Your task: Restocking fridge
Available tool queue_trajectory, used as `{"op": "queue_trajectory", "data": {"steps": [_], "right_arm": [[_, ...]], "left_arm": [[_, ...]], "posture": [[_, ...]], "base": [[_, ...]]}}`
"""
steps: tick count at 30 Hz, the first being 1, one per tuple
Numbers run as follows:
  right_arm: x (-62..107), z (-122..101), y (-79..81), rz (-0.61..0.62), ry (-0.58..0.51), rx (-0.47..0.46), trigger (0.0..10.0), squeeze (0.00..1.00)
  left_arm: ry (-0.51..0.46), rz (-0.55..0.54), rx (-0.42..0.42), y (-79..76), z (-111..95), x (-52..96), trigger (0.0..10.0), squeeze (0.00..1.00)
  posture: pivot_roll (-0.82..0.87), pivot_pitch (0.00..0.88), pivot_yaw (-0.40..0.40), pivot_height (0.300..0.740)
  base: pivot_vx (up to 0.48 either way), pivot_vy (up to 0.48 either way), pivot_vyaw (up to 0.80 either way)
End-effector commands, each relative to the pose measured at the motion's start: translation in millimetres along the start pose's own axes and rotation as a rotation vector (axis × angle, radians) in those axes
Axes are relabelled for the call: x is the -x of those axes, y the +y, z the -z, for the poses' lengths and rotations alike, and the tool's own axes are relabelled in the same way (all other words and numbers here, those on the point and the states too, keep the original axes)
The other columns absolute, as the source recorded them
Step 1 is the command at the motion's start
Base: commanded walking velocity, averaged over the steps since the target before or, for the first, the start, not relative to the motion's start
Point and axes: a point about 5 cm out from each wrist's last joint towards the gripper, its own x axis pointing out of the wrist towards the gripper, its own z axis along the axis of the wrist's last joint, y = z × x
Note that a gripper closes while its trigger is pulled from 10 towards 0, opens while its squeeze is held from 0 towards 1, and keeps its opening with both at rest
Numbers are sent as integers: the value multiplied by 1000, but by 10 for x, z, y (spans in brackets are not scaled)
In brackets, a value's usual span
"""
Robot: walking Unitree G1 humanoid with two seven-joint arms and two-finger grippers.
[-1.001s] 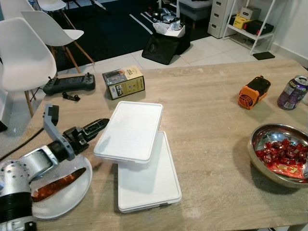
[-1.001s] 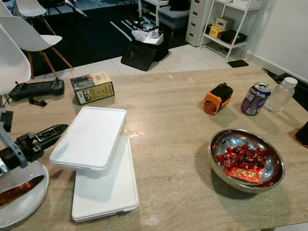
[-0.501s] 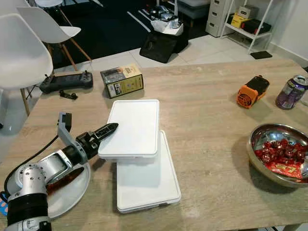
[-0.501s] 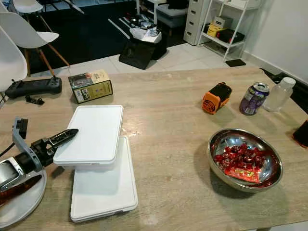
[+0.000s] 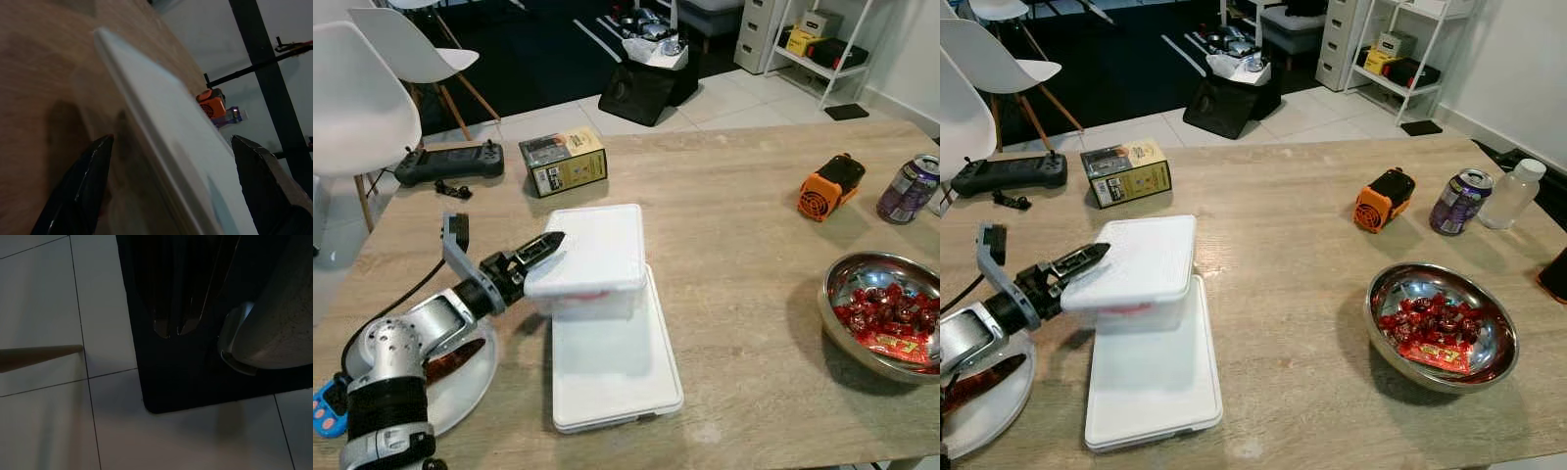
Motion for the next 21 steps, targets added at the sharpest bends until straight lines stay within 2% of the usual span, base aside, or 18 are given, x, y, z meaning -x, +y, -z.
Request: {"op": "queue_trajectory", "data": {"steps": [1,2,3,5,21], "right_arm": [[15,45,1,-6,13,6,10000,0],[16,47,2,-6,13,6,10000,0],[18,54,12,-8,15,5,10000,0],[19,57,23,-10,16,4,10000,0],[7,27,-2,-5,12,10,10000,0]], "left_arm": [[13,22,34,-2,65,-35,5804,0],[12,26,37,-7,69,-41,4510,0],[18,27,39,-10,100,-56,2000,0],[22,29,45,-10,131,-69,196,0],[-34,12,57,27,122,-97,0,0]], "posture": [[4,141,6,740],[5,141,8,740],[5,141,8,740],[4,140,7,740],[4,130,2,740]], "base": [[0,0,0],[0,0,0],[0,0,0],[0,0,0],[0,0,0]]}}
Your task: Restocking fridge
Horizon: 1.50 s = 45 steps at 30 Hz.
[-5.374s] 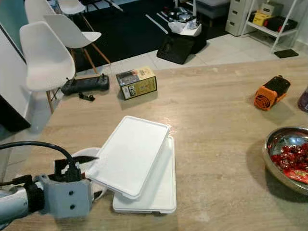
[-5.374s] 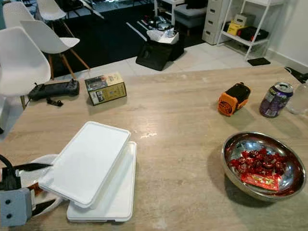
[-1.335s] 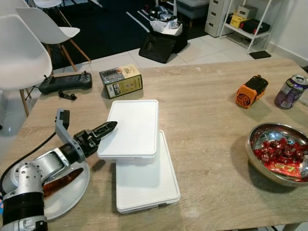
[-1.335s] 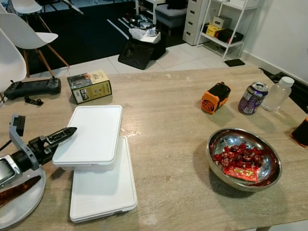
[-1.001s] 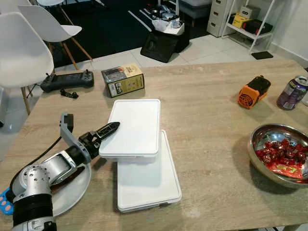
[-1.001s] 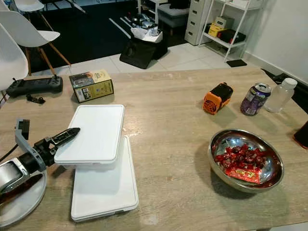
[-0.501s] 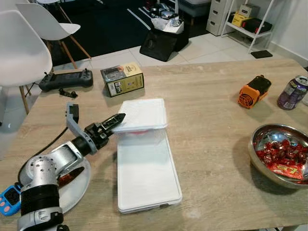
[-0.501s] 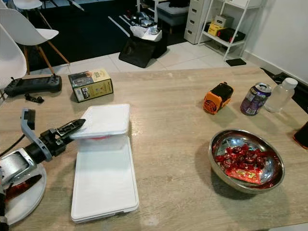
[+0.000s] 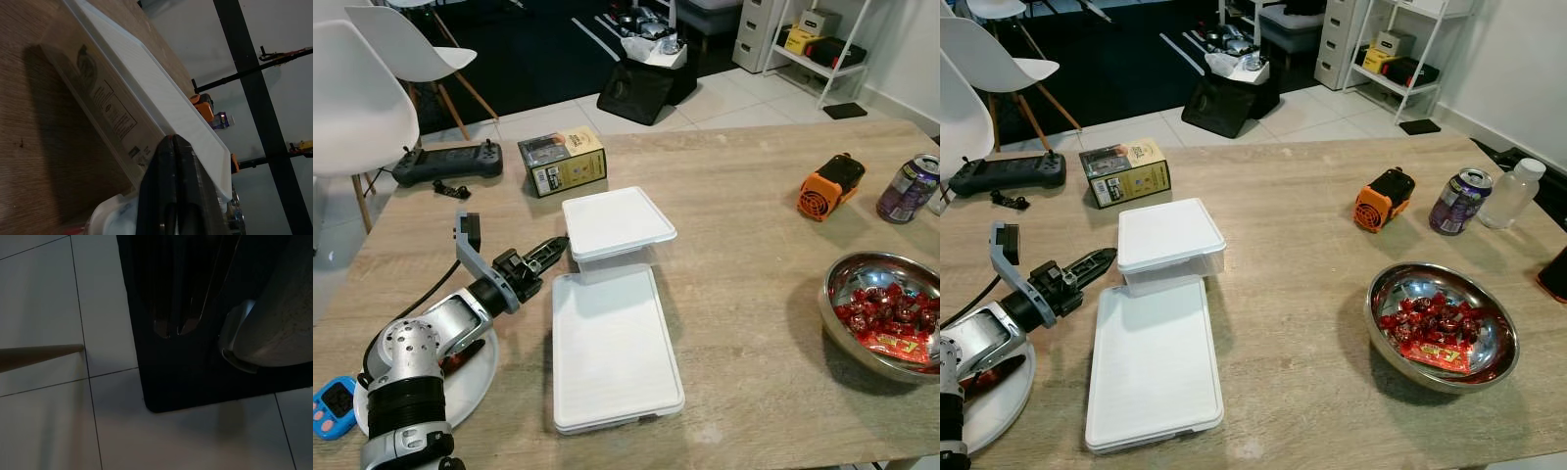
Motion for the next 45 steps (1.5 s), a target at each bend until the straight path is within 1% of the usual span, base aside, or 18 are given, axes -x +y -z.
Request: {"op": "queue_trajectory", "data": {"steps": [1,3,4,11,12,15,18,20,23,25,27,28,32,37,38,40,43,45], "right_arm": [[17,54,6,-7,19,9,10000,0],[16,54,8,-8,19,10,10000,0],[16,53,10,-9,19,10,10000,0],[14,50,18,-12,19,13,10000,0],[14,48,17,-13,18,14,10000,0],[13,46,14,-13,18,16,10000,0],[11,41,8,-11,18,17,10000,0],[11,40,7,-11,17,17,10000,0],[11,41,8,-13,18,17,10000,0],[14,51,16,-14,21,19,10000,0],[15,55,19,-15,22,19,10000,0],[16,58,21,-15,23,19,10000,0],[19,65,19,-14,25,18,10000,0],[27,89,21,-12,32,15,10000,0],[31,106,43,-20,40,21,10000,0],[30,108,58,-24,43,24,10000,0],[24,95,67,-25,41,24,10000,0],[12,60,69,-25,30,20,10000,0]], "left_arm": [[-5,-26,7,43,25,7,0,0],[-21,-27,1,30,-3,11,0,0],[-35,-28,-4,21,-29,14,10000,0],[-102,-4,-61,-96,-188,49,10000,0],[-118,27,-81,-192,-268,68,10000,0],[-114,48,-100,-267,-295,76,10000,0],[-92,-27,-243,-349,-295,70,10000,0],[-89,-54,-281,-364,-297,67,10000,0],[-127,-211,-379,-312,-320,77,10000,0],[-114,-249,-337,-295,-286,86,10000,0],[-108,-287,-345,-297,-258,91,10000,0],[-93,-362,-363,-286,-208,114,10000,957],[-57,-382,-367,-309,-114,169,10000,1000],[-48,-319,-347,-441,-67,221,10000,1000],[-117,-296,-308,-490,-173,172,10000,1000],[-183,-283,-270,-508,-271,125,10000,1000],[-202,-285,-243,-485,-315,100,10000,1000],[-240,-302,-193,-420,-376,63,10000,1000]], "posture": [[4,130,2,740],[6,126,2,740],[6,126,2,740],[7,122,0,740],[10,119,-1,740],[12,119,0,740],[13,119,0,740],[14,122,0,740],[19,126,1,740],[19,126,1,740],[17,130,5,740],[23,135,9,740],[23,135,9,740],[30,139,14,740],[46,136,8,740],[45,135,7,740],[41,132,6,740],[31,130,5,740]], "base": [[0,0,0],[0,0,0],[0,0,0],[0,0,0],[0,0,0],[0,0,0],[0,0,0],[0,0,0],[0,0,0],[0,0,0],[0,0,0],[0,0,0],[0,0,0],[0,0,0],[0,0,0],[0,0,0],[0,0,0],[0,0,0]]}}
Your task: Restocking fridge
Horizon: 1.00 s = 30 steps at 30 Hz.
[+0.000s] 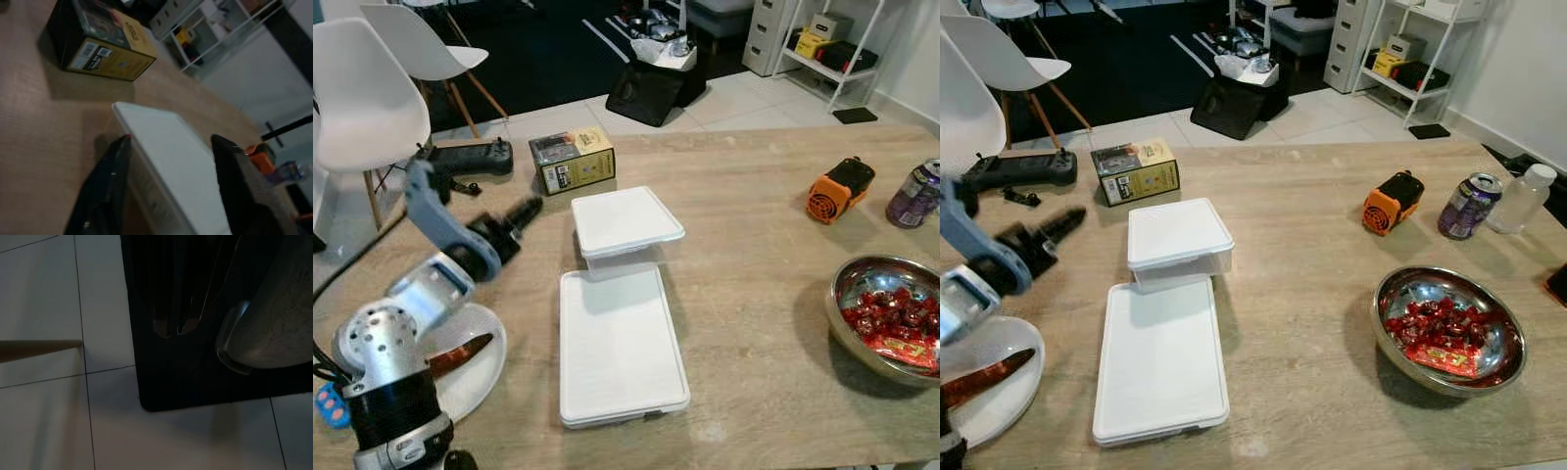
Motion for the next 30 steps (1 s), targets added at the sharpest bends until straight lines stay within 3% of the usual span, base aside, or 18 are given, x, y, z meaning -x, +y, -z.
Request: {"op": "queue_trajectory", "data": {"steps": [1,8,9,10,11,12,21,25,26,27,28,29,30], "right_arm": [[9,38,17,-4,17,-4,10000,0],[20,51,-68,12,17,-1,10000,0],[24,59,-81,14,19,0,10000,0],[26,64,-88,15,19,2,10000,0],[28,68,-95,17,20,1,10000,0],[30,70,-100,18,20,1,10000,0],[40,94,-107,27,22,-7,10000,0],[47,115,-92,24,27,-7,10000,0],[47,116,-88,22,27,-7,10000,0],[46,112,-88,21,26,-6,10000,0],[44,107,-90,20,26,-3,10000,0],[43,105,-91,19,25,-2,10000,0],[41,99,-95,19,25,0,10000,0]], "left_arm": [[-5,-47,50,93,50,-51,10000,1000],[35,-114,206,222,180,-300,10000,1000],[57,-105,233,219,195,-343,10000,235],[71,-96,250,212,200,-369,10000,235],[78,-75,264,194,195,-387,10000,24],[84,-54,282,178,186,-402,10000,0],[156,-74,326,252,169,-446,10000,0],[182,-136,349,294,188,-472,10000,0],[208,-215,308,308,240,-494,10000,0],[214,-227,297,293,259,-504,10000,0],[219,-229,294,275,279,-516,10000,122],[220,-227,297,262,289,-524,10000,122],[223,-220,306,253,297,-536,10000,1000]], "posture": [[22,131,5,740],[5,130,-11,740],[-5,131,-12,740],[-5,131,-12,740],[-10,131,-9,740],[-10,131,-9,740],[-12,137,4,740],[-13,135,6,740],[-12,134,5,740],[-12,134,5,740],[-7,133,1,740],[-7,133,1,740],[-9,129,-4,740]], "base": [[0,0,0],[0,0,0],[0,0,0],[0,0,0],[0,0,0],[0,0,0],[0,0,0],[0,0,0],[0,0,0],[0,0,0],[0,0,0],[0,0,0],[0,0,0]]}}
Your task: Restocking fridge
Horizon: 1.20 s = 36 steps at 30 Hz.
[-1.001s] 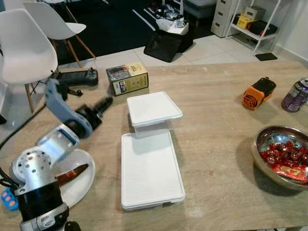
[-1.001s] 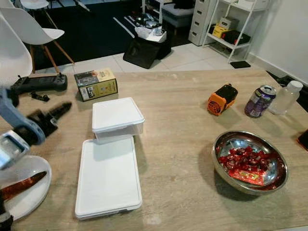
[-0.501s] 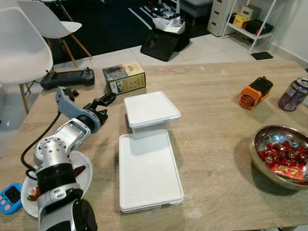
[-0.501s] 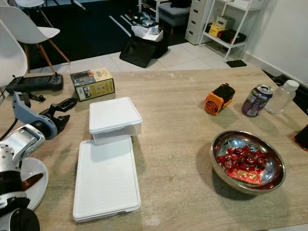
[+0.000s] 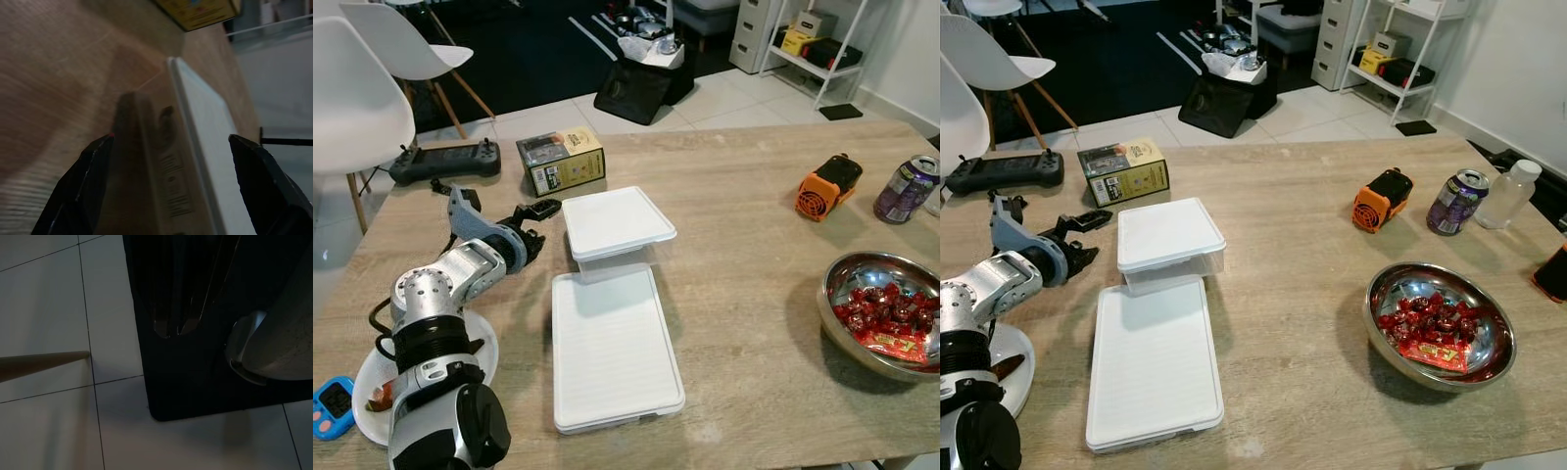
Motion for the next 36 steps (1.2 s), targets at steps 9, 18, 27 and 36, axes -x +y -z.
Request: {"op": "queue_trajectory", "data": {"steps": [9,18,27,36], "right_arm": [[-5,-19,-61,4,0,7,10000,0],[1,-14,-108,11,0,16,10000,0],[7,1,-120,16,3,16,10000,0],[18,36,-81,9,8,11,10000,0]], "left_arm": [[18,23,121,-14,81,-133,10000,1000],[34,26,185,-53,134,-223,10000,0],[120,10,209,-47,345,-322,10000,0],[180,23,247,-44,538,-364,10000,0]], "posture": [[-19,117,-13,740],[-39,107,-17,740],[-45,106,-4,740],[-45,117,-4,740]], "base": [[0,0,0],[0,0,0],[0,0,0],[0,0,0]]}}
